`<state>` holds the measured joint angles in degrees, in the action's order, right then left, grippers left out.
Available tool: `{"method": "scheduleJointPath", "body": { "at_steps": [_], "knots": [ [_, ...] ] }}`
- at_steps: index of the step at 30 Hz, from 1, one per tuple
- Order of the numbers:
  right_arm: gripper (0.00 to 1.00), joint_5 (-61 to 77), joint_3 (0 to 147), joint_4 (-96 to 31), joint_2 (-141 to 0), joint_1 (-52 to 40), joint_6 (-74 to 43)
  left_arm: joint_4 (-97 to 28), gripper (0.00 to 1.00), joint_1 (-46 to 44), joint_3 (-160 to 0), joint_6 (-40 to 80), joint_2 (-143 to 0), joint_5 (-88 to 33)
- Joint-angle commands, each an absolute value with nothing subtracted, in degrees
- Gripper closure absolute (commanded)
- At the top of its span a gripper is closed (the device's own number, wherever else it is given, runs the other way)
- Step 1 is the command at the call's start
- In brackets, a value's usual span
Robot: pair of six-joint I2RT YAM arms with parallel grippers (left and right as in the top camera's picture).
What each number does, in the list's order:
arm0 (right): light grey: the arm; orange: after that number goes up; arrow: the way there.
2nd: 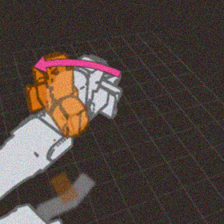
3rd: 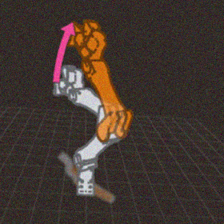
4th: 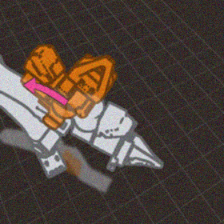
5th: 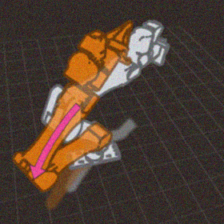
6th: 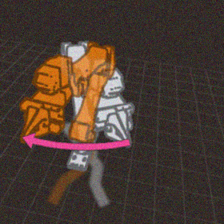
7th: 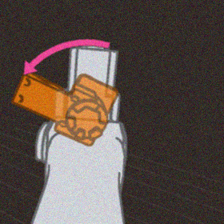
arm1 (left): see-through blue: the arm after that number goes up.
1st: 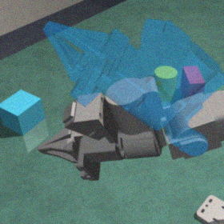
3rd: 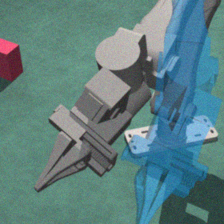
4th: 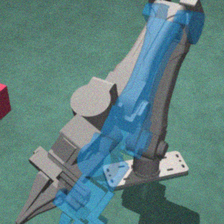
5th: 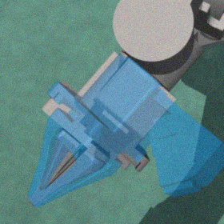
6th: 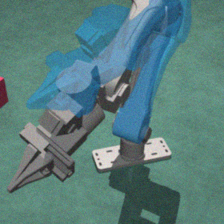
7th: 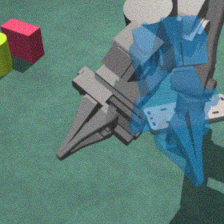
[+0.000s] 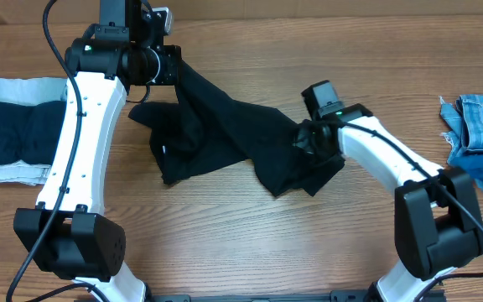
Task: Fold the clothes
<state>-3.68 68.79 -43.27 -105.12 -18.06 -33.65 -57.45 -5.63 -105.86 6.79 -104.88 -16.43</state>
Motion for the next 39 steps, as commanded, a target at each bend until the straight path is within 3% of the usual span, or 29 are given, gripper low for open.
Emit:
{"method": "scheduleJointPath", "body": {
  "at_steps": [1,7,11,20,21,30,37,39],
  "knots": [
    [0.70,-6.2,70.7,-44.3,-105.2,-13.8,-26.3,-57.3,0.95,-5.7,-106.8,5.1,-103.3,-16.1],
    [0.70,3.4,81.0,-50.3,-100.3,-17.6,-24.1,-57.4,0.95,-5.7,-106.8,4.6,-103.3,-16.0],
    [0.58,2.0,83.6,-49.1,-100.8,-25.5,-31.6,-57.1,0.95,-5.7,-106.8,4.6,-103.3,-16.1],
    [0.56,-0.6,83.7,-39.8,-112.0,-32.2,-46.6,-57.0,0.96,-5.7,-106.8,4.6,-103.3,-17.0],
    [0.50,-1.5,83.7,-40.1,-113.0,-32.8,-46.6,-56.7,0.96,-5.7,-106.8,4.6,-103.3,-18.1],
    [0.52,-6.7,83.7,-49.8,-114.2,-32.8,-46.7,-56.8,0.96,-5.7,-106.8,4.6,-103.3,-19.2],
    [0.59,-7.1,83.7,-49.8,-114.1,-32.8,-46.5,-56.8,0.96,-5.7,-106.8,4.6,-103.3,-19.1],
    [0.56,-6.9,83.8,-49.8,-113.6,-32.8,-44.5,-56.8,0.96,-5.7,-106.8,4.6,-103.3,-19.1]
  ]
}}
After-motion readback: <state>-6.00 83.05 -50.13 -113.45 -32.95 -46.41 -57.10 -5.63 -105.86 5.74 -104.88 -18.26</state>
